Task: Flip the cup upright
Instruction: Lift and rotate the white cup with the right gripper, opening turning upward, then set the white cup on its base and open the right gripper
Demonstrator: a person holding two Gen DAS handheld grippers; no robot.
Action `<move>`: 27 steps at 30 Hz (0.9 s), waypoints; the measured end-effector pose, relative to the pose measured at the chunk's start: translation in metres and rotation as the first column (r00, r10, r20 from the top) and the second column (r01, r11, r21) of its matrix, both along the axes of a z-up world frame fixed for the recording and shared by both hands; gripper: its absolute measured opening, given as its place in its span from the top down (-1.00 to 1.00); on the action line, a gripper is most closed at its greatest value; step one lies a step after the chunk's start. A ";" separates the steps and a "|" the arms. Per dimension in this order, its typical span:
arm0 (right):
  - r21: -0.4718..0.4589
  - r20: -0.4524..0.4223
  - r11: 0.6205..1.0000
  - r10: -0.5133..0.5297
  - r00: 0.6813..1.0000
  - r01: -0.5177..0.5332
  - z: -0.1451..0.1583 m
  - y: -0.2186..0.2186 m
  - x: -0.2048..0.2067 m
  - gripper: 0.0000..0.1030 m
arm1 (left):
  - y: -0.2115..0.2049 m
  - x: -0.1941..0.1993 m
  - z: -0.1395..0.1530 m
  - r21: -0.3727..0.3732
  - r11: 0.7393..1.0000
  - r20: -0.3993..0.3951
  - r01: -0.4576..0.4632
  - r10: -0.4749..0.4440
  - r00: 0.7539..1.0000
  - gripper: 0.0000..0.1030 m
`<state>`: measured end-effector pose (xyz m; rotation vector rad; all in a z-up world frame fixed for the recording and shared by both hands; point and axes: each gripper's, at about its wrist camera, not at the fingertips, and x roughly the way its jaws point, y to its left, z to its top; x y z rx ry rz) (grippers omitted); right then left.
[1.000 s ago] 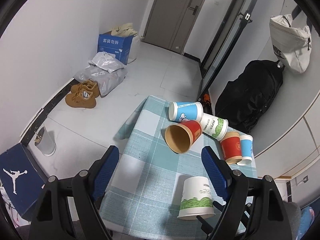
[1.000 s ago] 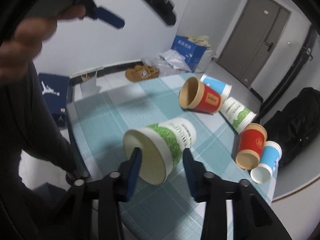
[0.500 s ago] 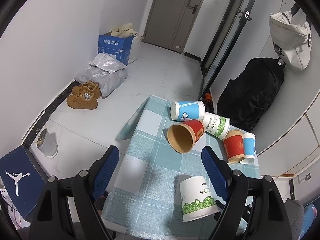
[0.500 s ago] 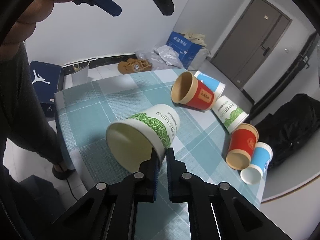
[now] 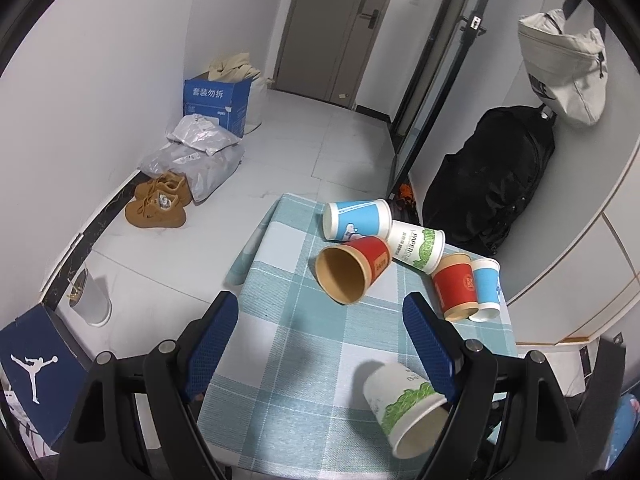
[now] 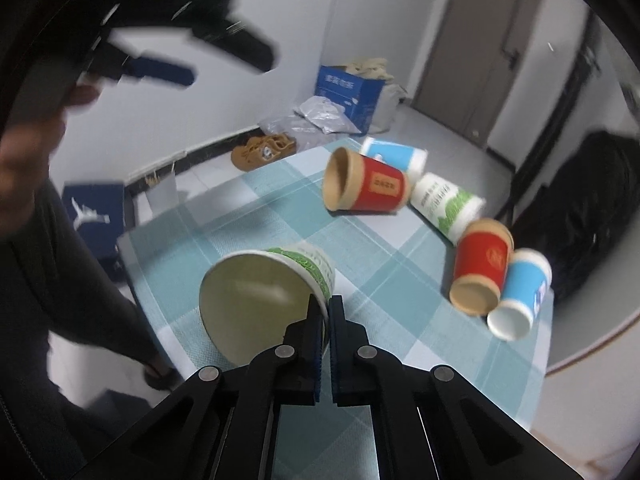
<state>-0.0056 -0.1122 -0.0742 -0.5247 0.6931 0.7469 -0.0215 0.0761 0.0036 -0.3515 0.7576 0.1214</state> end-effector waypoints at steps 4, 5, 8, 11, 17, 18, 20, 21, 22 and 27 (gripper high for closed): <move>0.063 -0.137 0.997 -0.046 0.989 0.055 0.011 -0.020 0.015 0.96 | -0.010 -0.002 0.004 0.028 0.999 0.017 0.035 -0.036 0.999 -0.58; 0.075 -0.183 0.994 -0.060 0.981 0.075 0.015 -0.027 0.020 0.96 | -0.013 -0.002 0.004 0.033 0.999 0.014 0.043 -0.044 0.999 -0.58; 0.075 -0.272 0.992 -0.076 0.959 0.099 0.025 -0.041 0.026 0.96 | -0.018 0.000 0.006 0.028 0.998 0.019 0.064 -0.065 0.998 -0.58; 0.043 -0.274 0.998 -0.041 0.961 0.055 0.043 -0.050 0.024 0.96 | -0.023 0.001 0.008 0.035 0.997 0.024 0.068 -0.068 0.997 -0.58; -0.035 -0.301 0.999 -0.017 0.953 0.006 0.062 -0.056 0.029 0.96 | -0.026 0.001 0.008 0.030 0.997 0.017 0.068 -0.069 0.998 -0.58; -0.042 -0.310 0.999 -0.021 0.950 0.008 0.061 -0.055 0.034 0.96 | -0.025 0.002 0.008 0.019 0.997 0.014 0.070 -0.070 0.997 -0.58; -0.060 -0.333 0.998 -0.034 0.942 0.014 0.058 -0.052 0.044 0.96 | -0.023 0.003 0.007 -0.001 0.998 0.009 0.063 -0.063 0.998 -0.58; -0.064 -0.347 0.998 -0.036 0.937 0.014 0.056 -0.050 0.047 0.96 | -0.023 0.004 0.007 0.001 0.998 0.005 0.058 -0.058 0.998 -0.58; -0.072 -0.364 0.997 -0.041 0.930 0.016 0.053 -0.047 0.051 0.96 | -0.023 0.004 0.006 -0.001 0.998 0.003 0.059 -0.059 0.998 -0.58; -0.070 -0.469 0.996 -0.078 0.880 0.051 0.036 -0.035 0.075 0.95 | -0.025 0.005 0.003 -0.004 0.998 -0.014 0.057 -0.057 0.998 -0.58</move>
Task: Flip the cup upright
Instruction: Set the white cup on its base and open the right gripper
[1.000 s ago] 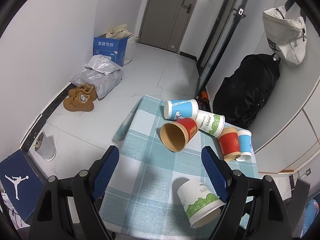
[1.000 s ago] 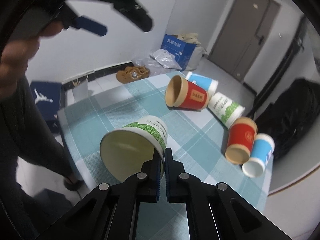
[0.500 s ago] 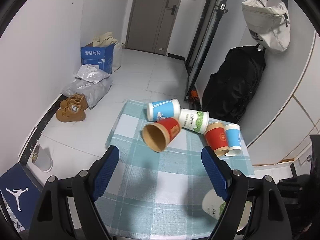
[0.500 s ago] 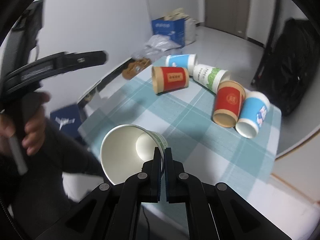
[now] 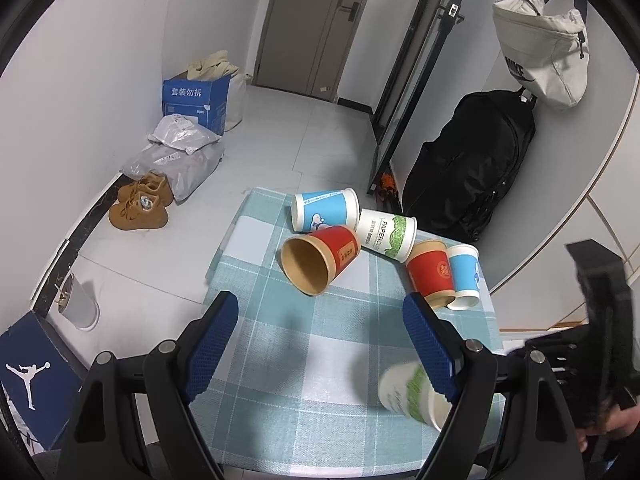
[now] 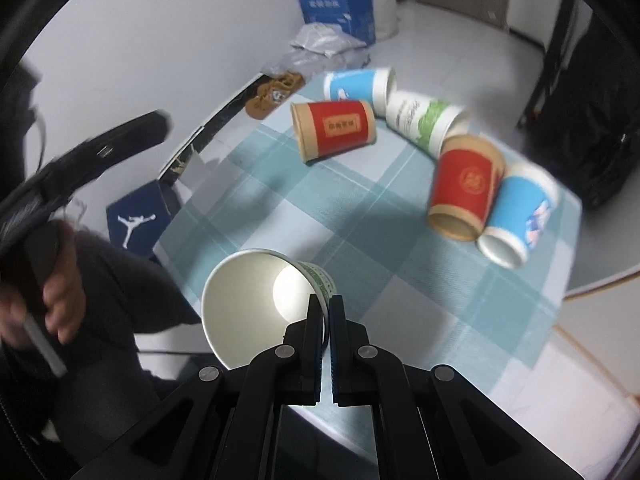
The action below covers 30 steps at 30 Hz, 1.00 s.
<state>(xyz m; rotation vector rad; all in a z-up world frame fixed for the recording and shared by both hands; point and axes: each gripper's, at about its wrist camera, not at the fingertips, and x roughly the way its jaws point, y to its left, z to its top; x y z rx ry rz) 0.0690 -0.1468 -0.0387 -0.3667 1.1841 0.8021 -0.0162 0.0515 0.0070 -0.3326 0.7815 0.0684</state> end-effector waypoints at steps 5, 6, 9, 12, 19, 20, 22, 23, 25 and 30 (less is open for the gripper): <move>0.011 -0.010 0.997 -0.077 0.997 0.077 -0.017 0.013 0.013 0.87 | 0.001 0.000 -0.006 -0.009 1.000 -0.026 -0.001 0.000 1.000 -0.58; 0.017 -0.021 0.995 -0.099 0.995 0.099 -0.021 0.015 0.016 0.81 | 0.000 0.000 -0.007 -0.012 1.000 -0.030 0.000 0.000 1.000 -0.58; 0.055 -0.041 0.984 -0.166 0.985 0.168 -0.027 0.014 0.023 0.42 | 0.000 0.000 -0.008 -0.009 1.000 -0.040 0.004 -0.005 0.999 -0.58; 0.103 -0.010 0.972 -0.212 0.977 0.212 -0.025 0.007 0.023 0.26 | -0.002 0.002 -0.009 -0.013 1.000 -0.044 0.005 -0.006 0.999 -0.58; 0.227 0.028 0.930 -0.302 0.953 0.288 -0.011 -0.024 0.015 0.03 | -0.011 0.004 -0.010 -0.001 1.000 -0.043 0.026 -0.026 0.999 -0.58; 0.240 0.050 0.928 -0.304 0.951 0.283 -0.008 -0.027 0.012 -0.01 | -0.012 0.003 -0.008 0.007 1.000 -0.037 0.028 -0.028 0.999 -0.58; 0.277 0.100 0.922 -0.309 0.946 0.271 0.004 -0.033 0.003 -0.14 | -0.017 0.001 -0.005 0.021 0.999 -0.017 0.038 -0.038 0.999 -0.58; 0.295 0.122 0.919 -0.306 0.944 0.260 0.009 -0.034 -0.001 -0.18 | -0.020 0.000 -0.003 0.031 0.999 -0.006 0.041 -0.041 0.999 -0.58; 0.325 0.174 0.913 -0.312 0.934 0.245 0.020 -0.040 -0.008 -0.29 | -0.023 -0.001 -0.002 0.056 0.998 -0.004 0.033 -0.033 0.999 -0.58; 0.402 0.302 0.892 -0.341 0.890 0.205 0.048 -0.057 -0.037 -0.29 | -0.027 -0.004 0.000 0.029 1.000 0.008 0.007 -0.008 1.000 -0.58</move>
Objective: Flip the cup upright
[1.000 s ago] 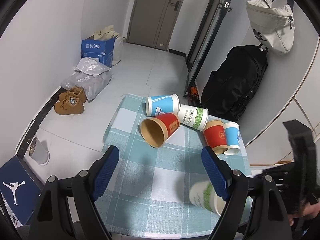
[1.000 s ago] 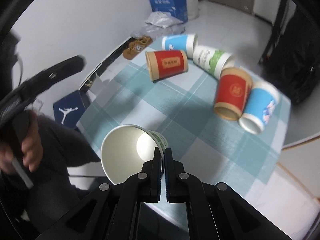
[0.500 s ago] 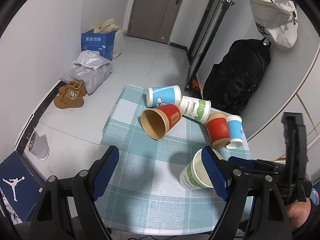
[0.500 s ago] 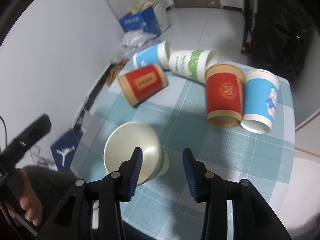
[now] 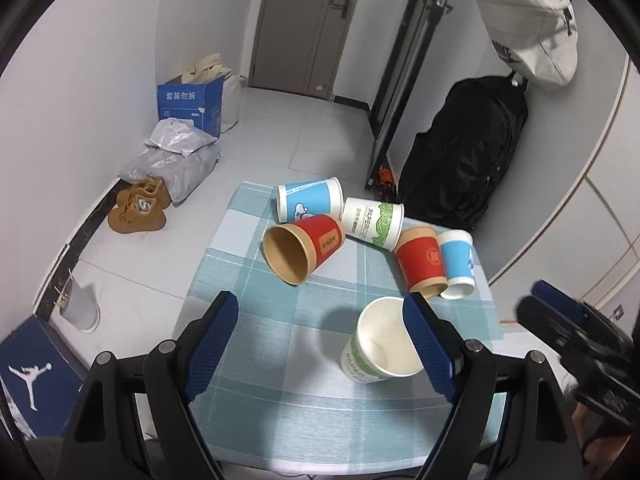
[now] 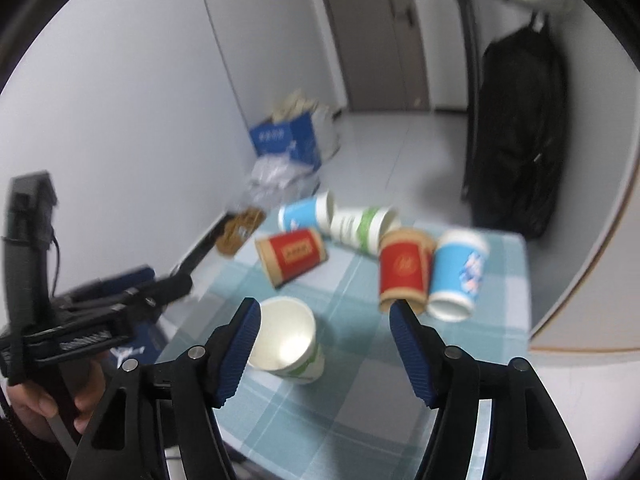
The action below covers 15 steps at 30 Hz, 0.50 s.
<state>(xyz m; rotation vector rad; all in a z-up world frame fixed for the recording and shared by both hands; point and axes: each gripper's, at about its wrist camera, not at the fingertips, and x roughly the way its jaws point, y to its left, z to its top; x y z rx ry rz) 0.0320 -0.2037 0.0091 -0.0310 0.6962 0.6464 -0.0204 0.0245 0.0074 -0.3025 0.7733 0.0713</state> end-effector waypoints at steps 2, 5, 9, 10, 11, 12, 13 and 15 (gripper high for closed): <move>0.026 0.037 1.000 0.005 0.999 -0.006 0.007 -0.005 -0.009 -0.29 | -0.003 0.000 0.003 0.008 1.000 0.019 -0.004 0.004 1.000 -0.58; 0.054 0.104 0.998 0.001 0.995 -0.006 0.011 -0.010 -0.021 -0.33 | -0.009 0.000 0.006 0.018 1.000 0.037 -0.008 0.007 0.999 -0.58; 0.101 0.142 0.995 -0.033 0.989 0.019 0.003 -0.023 -0.031 -0.45 | -0.016 0.000 0.005 0.021 1.000 0.043 0.007 -0.008 0.999 -0.58; 0.113 0.134 0.993 -0.039 0.990 0.023 0.000 -0.026 -0.031 -0.47 | -0.018 0.000 0.005 0.023 1.000 0.044 0.012 -0.013 0.999 -0.58; 0.120 0.127 0.992 -0.044 0.991 0.029 -0.005 -0.028 -0.030 -0.47 | -0.019 0.001 0.005 0.025 1.000 0.043 0.017 -0.018 0.999 -0.58; 0.125 0.119 0.992 -0.050 0.992 0.035 -0.010 -0.030 -0.030 -0.47 | -0.021 0.001 0.005 0.031 0.999 0.045 0.020 -0.021 0.999 -0.58; 0.125 0.114 0.991 -0.053 0.992 0.039 -0.013 -0.032 -0.031 -0.47 | -0.021 0.001 0.005 0.034 0.999 0.049 0.021 -0.022 0.999 -0.58; 0.116 0.090 0.992 -0.059 0.994 0.048 -0.021 -0.034 -0.027 -0.47 | -0.024 0.000 0.006 0.041 0.999 0.051 0.020 -0.022 0.998 -0.58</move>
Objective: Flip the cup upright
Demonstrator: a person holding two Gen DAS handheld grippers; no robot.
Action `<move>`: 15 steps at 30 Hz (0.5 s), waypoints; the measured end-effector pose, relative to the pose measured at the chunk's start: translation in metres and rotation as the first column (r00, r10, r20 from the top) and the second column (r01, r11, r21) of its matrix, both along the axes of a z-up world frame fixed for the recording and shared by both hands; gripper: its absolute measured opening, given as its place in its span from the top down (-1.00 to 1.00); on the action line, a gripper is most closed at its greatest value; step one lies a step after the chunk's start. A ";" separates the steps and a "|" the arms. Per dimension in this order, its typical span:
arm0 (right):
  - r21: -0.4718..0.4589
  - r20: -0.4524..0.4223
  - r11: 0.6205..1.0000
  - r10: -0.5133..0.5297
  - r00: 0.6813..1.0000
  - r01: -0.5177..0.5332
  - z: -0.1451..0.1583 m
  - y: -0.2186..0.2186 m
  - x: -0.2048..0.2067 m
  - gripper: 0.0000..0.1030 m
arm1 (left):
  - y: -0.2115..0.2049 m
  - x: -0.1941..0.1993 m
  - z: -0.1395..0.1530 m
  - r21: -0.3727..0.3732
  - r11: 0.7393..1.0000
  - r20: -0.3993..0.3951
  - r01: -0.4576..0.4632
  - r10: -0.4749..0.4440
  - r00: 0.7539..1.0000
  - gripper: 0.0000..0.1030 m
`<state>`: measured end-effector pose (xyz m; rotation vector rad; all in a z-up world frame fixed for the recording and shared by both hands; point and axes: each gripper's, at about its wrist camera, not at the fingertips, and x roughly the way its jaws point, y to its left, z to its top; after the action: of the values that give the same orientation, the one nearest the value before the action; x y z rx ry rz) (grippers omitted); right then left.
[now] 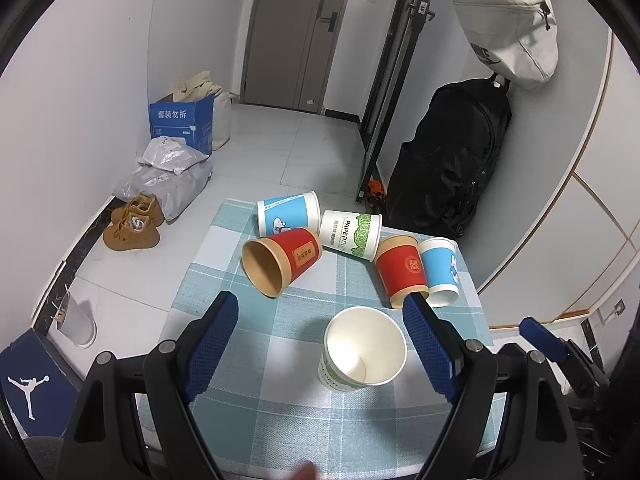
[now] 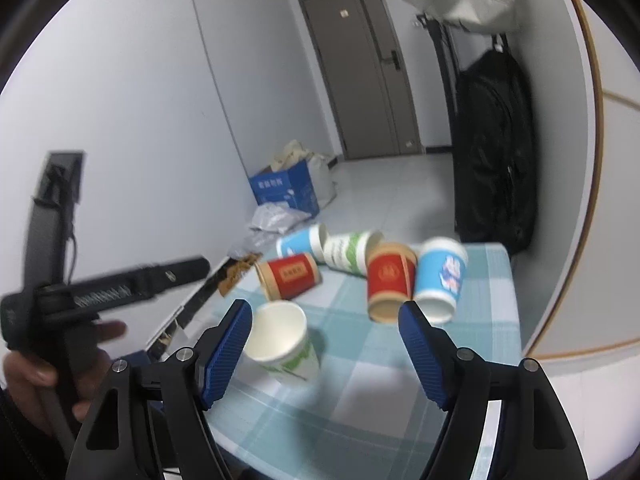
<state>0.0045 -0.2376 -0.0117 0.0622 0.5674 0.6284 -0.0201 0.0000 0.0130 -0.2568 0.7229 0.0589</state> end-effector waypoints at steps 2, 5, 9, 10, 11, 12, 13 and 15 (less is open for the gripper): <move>-0.002 -0.011 1.000 -0.005 1.000 0.005 -0.004 -0.001 0.004 -0.47 | -0.001 0.000 0.001 0.010 1.000 0.006 -0.011 0.011 1.000 -0.58; 0.013 0.002 1.000 -0.021 1.000 0.021 -0.001 -0.006 0.006 -0.51 | -0.002 -0.002 0.002 0.009 1.000 0.020 -0.014 0.014 1.000 -0.58; 0.033 -0.007 0.999 -0.032 0.999 0.033 -0.002 -0.008 0.007 -0.55 | -0.005 -0.002 0.002 0.022 1.000 0.027 -0.006 0.005 1.000 -0.58; 0.032 -0.009 0.999 -0.032 0.999 0.032 -0.004 -0.008 0.008 -0.55 | -0.006 -0.001 0.002 0.022 1.000 0.026 -0.004 0.003 1.000 -0.58; 0.031 -0.011 0.999 -0.030 0.999 0.030 -0.004 -0.007 0.009 -0.55 | -0.006 -0.001 0.001 0.020 1.000 0.025 -0.002 0.002 1.000 -0.58; 0.029 -0.012 0.999 -0.027 1.000 0.027 -0.005 -0.006 0.009 -0.55 | -0.006 0.000 0.001 0.020 1.000 0.025 -0.002 0.001 1.000 -0.58; 0.029 -0.012 0.999 -0.026 1.000 0.026 -0.006 -0.006 0.008 -0.55 | -0.007 -0.001 0.001 0.021 1.000 0.026 -0.002 0.001 1.000 -0.58; 0.030 -0.015 0.999 -0.022 1.000 0.023 -0.006 -0.005 0.008 -0.54 | -0.007 0.000 0.001 0.018 1.000 0.023 -0.001 0.001 1.000 -0.58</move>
<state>0.0129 -0.2428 -0.0180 0.1012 0.5711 0.6152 -0.0201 -0.0072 0.0143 -0.2402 0.6994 0.0632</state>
